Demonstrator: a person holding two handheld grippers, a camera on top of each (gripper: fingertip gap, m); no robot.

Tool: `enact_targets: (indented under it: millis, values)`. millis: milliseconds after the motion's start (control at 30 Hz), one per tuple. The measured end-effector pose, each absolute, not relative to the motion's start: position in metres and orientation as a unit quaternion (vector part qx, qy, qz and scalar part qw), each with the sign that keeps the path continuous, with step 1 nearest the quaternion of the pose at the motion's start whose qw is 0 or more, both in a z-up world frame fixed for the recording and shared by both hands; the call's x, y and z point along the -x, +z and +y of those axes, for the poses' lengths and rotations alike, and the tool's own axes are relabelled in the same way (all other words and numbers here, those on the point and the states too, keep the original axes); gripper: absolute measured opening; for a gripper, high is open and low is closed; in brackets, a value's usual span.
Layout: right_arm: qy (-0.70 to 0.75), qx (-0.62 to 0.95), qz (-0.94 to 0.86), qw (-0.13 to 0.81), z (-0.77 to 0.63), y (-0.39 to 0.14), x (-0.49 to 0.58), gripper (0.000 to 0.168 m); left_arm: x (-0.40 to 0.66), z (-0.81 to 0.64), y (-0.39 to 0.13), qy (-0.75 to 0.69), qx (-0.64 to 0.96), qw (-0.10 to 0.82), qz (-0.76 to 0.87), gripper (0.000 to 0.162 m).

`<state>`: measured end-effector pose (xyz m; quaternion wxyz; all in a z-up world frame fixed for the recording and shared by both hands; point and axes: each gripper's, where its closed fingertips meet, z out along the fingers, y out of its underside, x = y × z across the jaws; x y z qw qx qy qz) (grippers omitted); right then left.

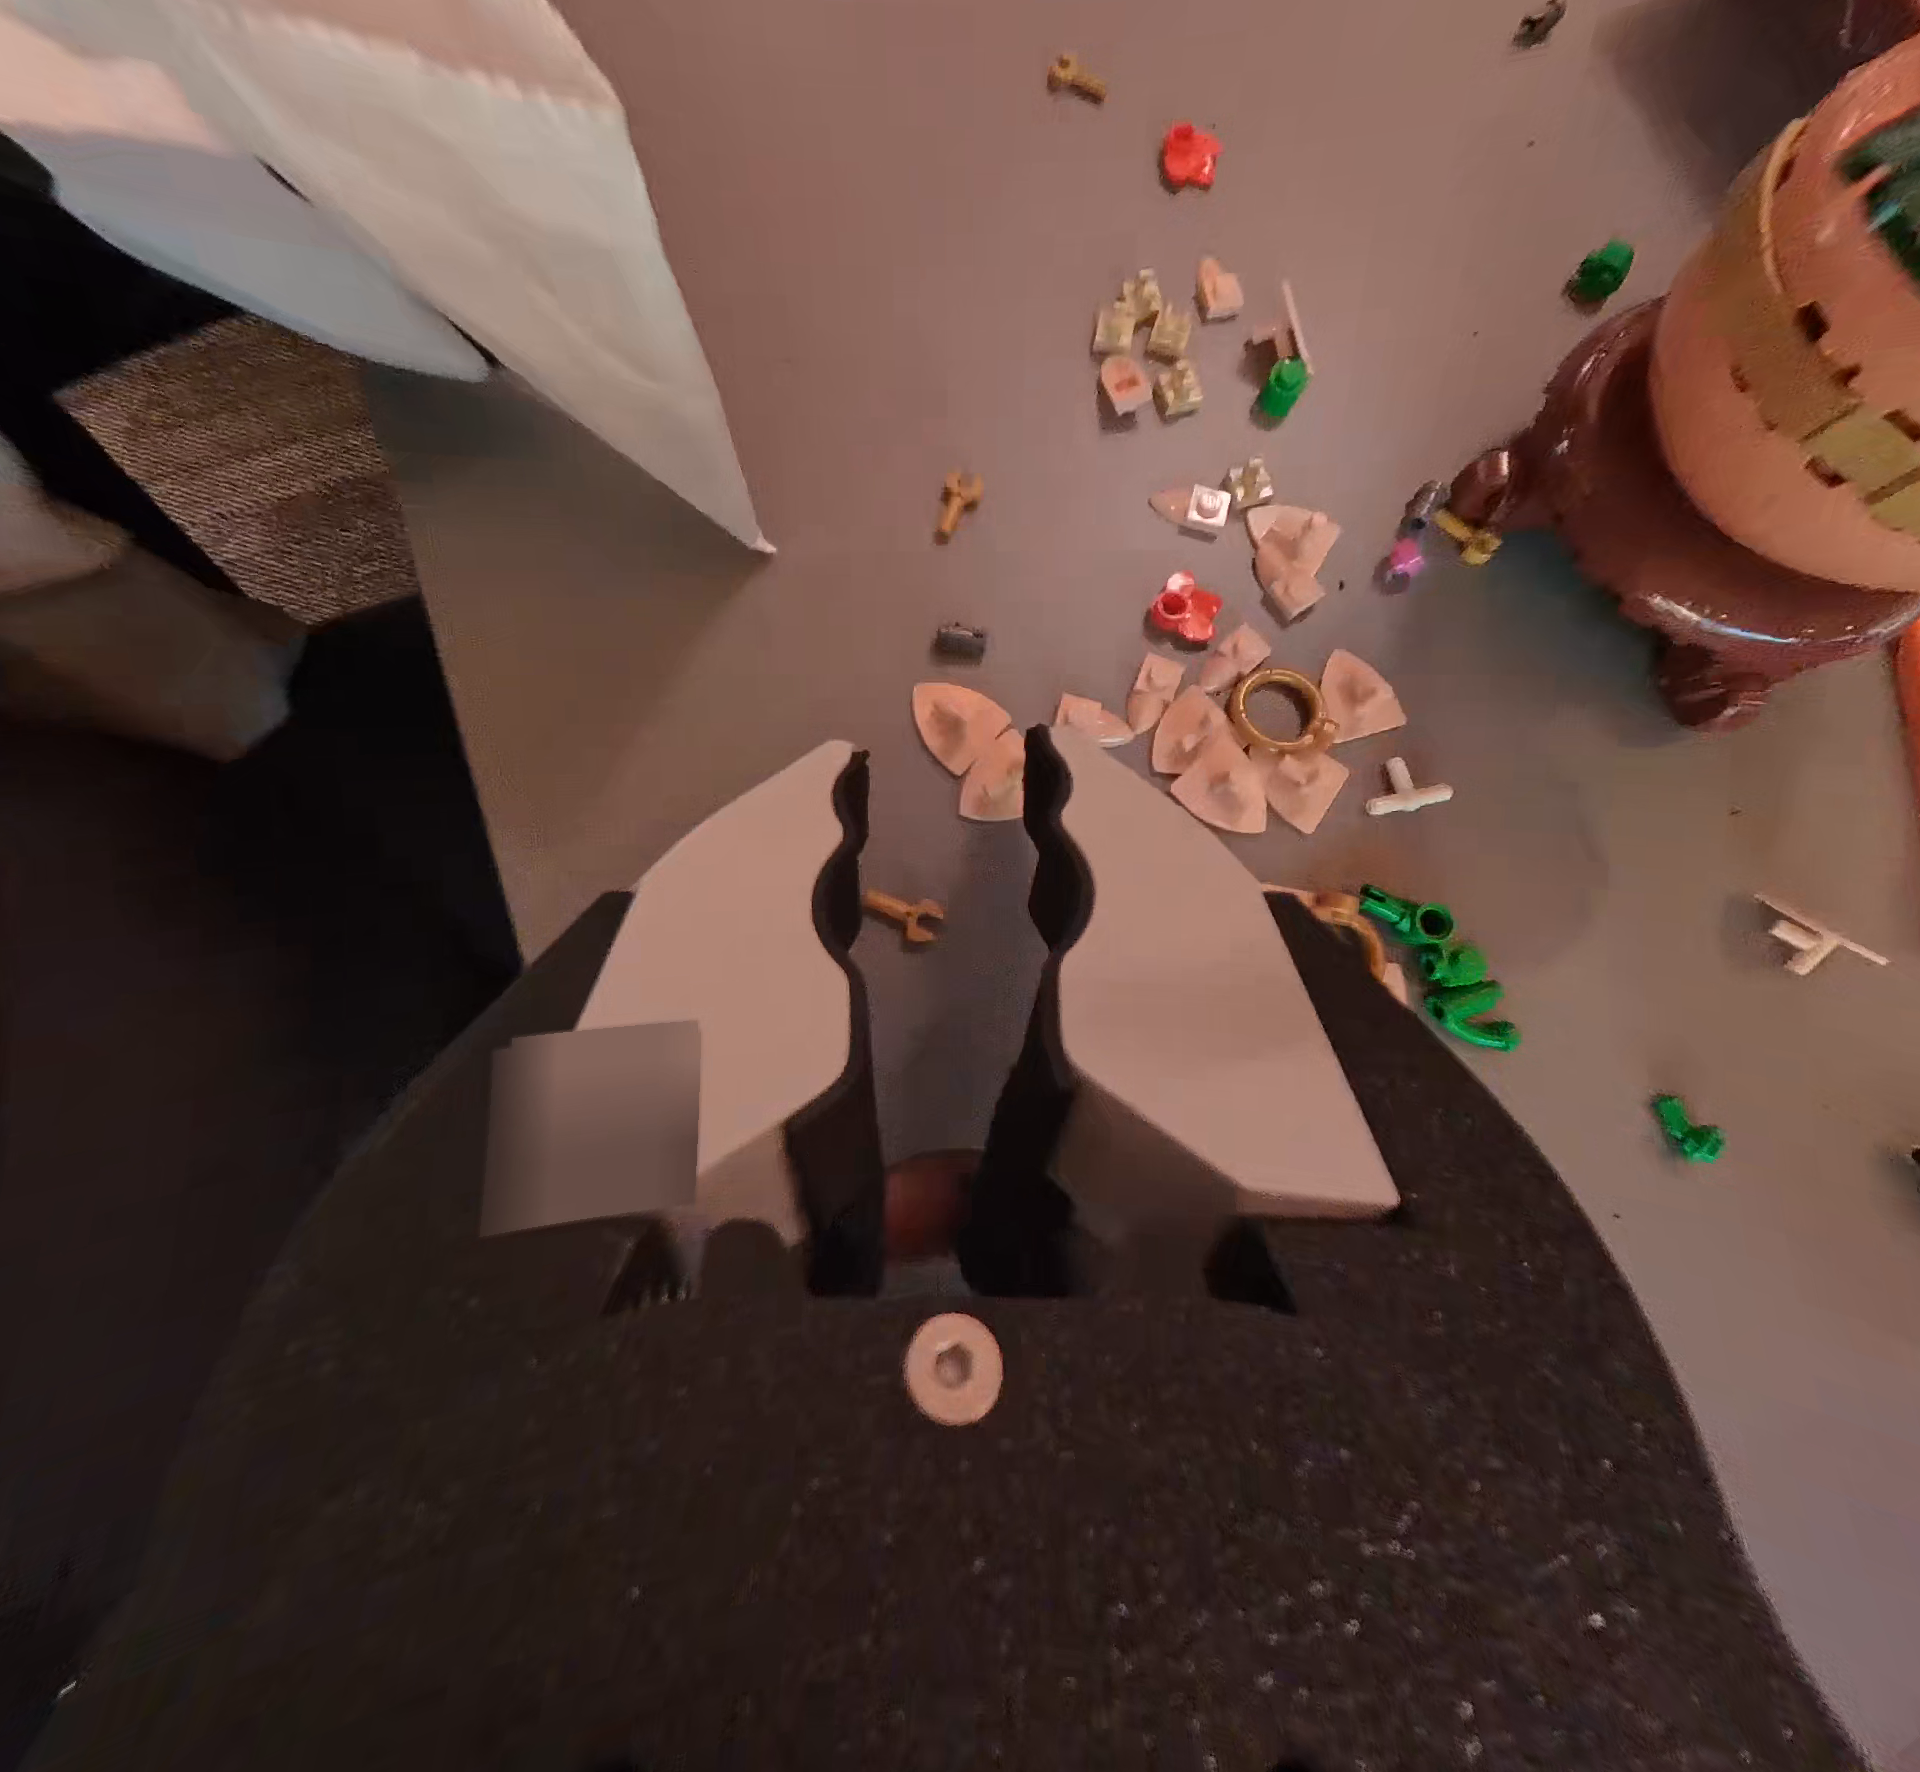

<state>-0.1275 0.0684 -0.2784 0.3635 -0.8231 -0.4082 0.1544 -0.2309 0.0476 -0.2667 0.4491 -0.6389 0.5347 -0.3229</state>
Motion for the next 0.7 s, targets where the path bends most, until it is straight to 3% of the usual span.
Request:
enact_targets:
  millis: [167,333,433,633,700]
  values:
    - [0.145,0.815,-0.418,0.374,0.077,-0.284,0.133,0.023,0.231,0.047,-0.267,-0.323,0.639,0.449,0.534,0.007]
    - [0.173,0.822,-0.401,0.364,0.079,-0.284,0.134,0.004,0.231,0.047,-0.267,-0.325,0.638,0.449,0.534,0.007]
    - [0.181,0.817,-0.387,0.387,0.082,-0.275,0.132,0.003,0.231,0.047,-0.267,-0.325,0.638,0.448,0.534,0.007]
    - [0.289,0.712,-0.377,0.517,0.068,-0.188,0.177,0.003,0.230,0.047,-0.267,-0.323,0.639,0.450,0.535,0.007]
    - [0.313,0.686,-0.399,0.522,0.056,-0.175,0.199,0.004,0.230,0.047,-0.267,-0.323,0.639,0.449,0.534,0.007]
